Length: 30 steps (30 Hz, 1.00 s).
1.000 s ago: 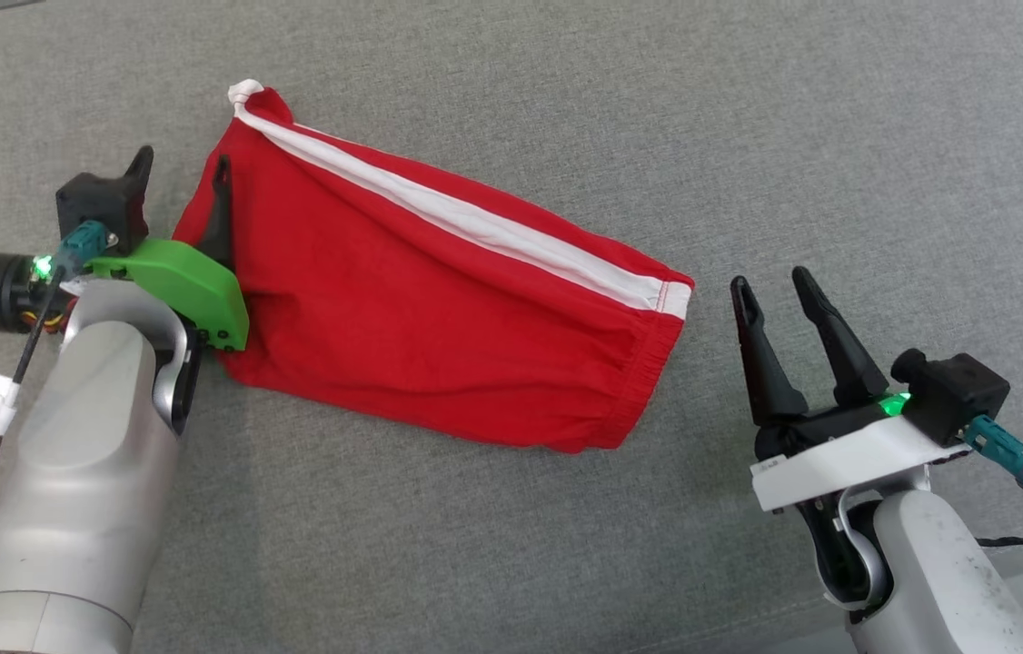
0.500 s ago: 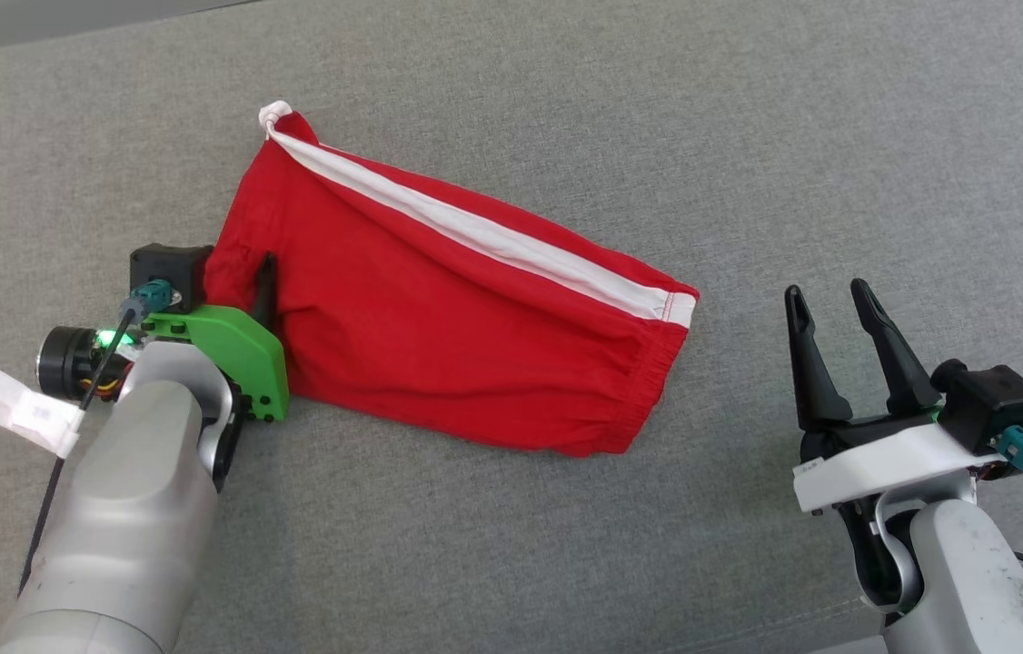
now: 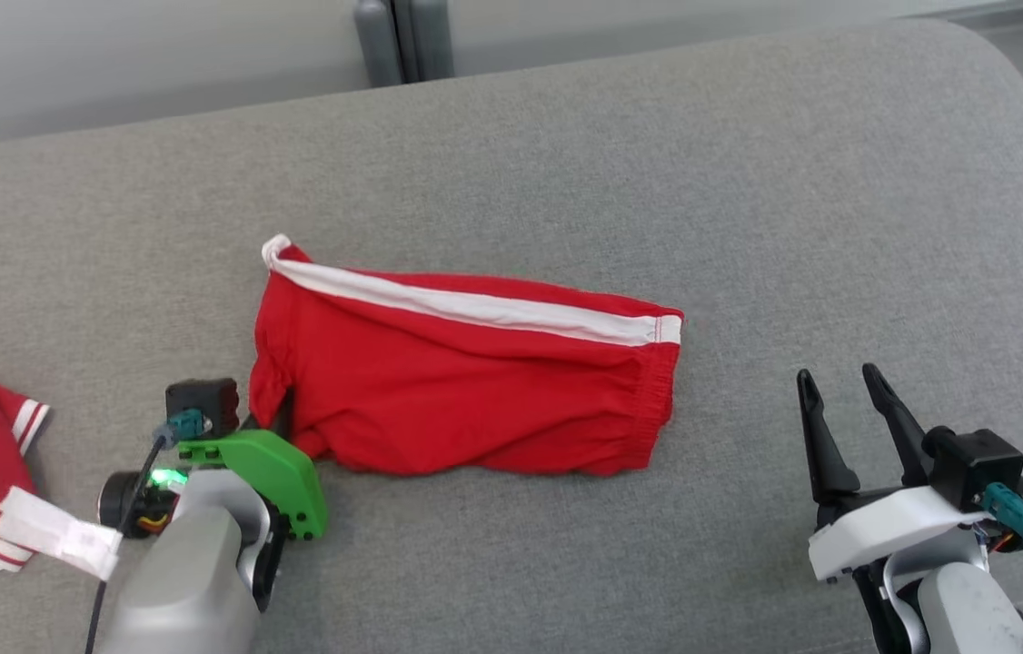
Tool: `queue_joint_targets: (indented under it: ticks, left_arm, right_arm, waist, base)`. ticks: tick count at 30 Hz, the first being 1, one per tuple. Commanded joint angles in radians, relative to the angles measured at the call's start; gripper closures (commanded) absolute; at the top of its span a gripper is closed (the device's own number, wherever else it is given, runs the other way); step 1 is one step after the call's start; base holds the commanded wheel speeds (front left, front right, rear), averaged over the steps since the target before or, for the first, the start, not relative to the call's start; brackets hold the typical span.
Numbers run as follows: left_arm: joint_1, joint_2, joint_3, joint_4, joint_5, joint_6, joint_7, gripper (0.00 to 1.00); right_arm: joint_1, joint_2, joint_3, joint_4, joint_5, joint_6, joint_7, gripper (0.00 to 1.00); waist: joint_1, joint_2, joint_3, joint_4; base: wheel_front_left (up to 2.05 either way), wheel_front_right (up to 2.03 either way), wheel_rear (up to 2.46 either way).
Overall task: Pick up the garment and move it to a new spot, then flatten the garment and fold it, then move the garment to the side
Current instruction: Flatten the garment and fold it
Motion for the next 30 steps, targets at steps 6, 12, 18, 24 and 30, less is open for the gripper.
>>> queue_joint_targets:
  ticks: [6, 12, 18, 24, 30]
  left_arm:
    - [0.137, -0.022, 0.056, -0.063, -0.038, 0.029, -0.005, 1.00]
    - [0.230, -0.022, 0.102, -0.201, -0.007, 0.055, -0.006, 0.56]
    - [0.299, -0.028, 0.161, -0.351, 0.048, 0.068, -0.006, 0.00]
    - [0.349, -0.043, 0.187, -0.428, 0.103, 0.048, -0.006, 0.00]
    - [0.353, -0.055, 0.193, -0.435, 0.128, 0.024, -0.006, 0.00]
  right_arm:
    - [0.049, -0.003, 0.006, 0.029, -0.012, -0.002, -0.002, 0.00]
    - [0.028, -0.003, 0.063, 0.036, -0.011, -0.002, -0.002, 0.00]
    - [-0.039, -0.004, 0.158, 0.055, 0.023, -0.002, -0.002, 0.00]
    - [-0.117, -0.004, 0.209, 0.223, 0.025, -0.002, -0.002, 0.00]
    - [-0.155, -0.003, 0.208, 0.422, 0.066, -0.002, -0.002, 0.00]
  waist:
    - [0.0000, -0.0001, -0.109, 0.120]
    - [0.0000, -0.0001, -0.104, 0.176]
    - [0.0000, -0.0001, -0.090, 0.208]
    - [0.0000, -0.0001, -0.076, 0.246]
    - [0.0000, -0.0001, -0.055, 0.281]
  base:
    - [0.00, 0.00, 0.00]
    - [0.00, 0.00, 0.00]
    - [0.00, 0.00, 0.00]
    - [0.00, 0.00, 0.00]
    - [0.00, 0.00, 0.00]
